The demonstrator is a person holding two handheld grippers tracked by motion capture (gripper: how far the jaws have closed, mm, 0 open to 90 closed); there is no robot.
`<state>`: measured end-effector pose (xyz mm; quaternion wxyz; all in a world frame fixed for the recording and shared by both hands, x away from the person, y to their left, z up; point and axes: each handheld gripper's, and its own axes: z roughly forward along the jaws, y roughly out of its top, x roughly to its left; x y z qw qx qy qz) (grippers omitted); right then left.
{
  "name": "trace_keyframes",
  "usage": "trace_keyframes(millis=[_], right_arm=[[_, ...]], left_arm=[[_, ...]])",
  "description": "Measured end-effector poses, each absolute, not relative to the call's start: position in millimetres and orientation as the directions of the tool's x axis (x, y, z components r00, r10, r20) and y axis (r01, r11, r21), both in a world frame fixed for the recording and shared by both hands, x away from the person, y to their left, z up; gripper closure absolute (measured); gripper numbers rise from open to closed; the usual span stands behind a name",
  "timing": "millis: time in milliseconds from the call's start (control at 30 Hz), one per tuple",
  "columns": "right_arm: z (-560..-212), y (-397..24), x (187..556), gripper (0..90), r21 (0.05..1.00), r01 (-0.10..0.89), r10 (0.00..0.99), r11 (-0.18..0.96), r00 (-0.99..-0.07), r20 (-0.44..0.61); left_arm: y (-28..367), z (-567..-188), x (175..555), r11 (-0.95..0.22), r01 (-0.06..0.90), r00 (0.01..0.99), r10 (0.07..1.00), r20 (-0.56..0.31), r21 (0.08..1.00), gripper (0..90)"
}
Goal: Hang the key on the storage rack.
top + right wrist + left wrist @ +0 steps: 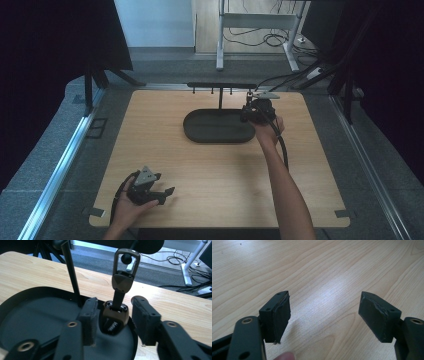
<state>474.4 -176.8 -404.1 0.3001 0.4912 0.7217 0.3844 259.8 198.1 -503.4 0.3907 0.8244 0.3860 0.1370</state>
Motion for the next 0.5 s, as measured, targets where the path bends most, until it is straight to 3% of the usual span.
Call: trace_keyframes(millis=[167, 500], right_arm=[[-402, -177, 461, 48.5, 0.847, 0.486, 0.927, 0.217, -0.374, -0.022], [-403, -186, 417, 49.2, 0.859, 0.441, 0.876, 0.259, -0.481, -0.017]], left_arm=[[198, -503, 260, -0.397, 0.529, 0.664, 0.744, -0.074, 0.75, 26.0], [195, -505, 260, -0.407, 0.529, 0.667, 0.742, -0.068, 0.745, 26.0]])
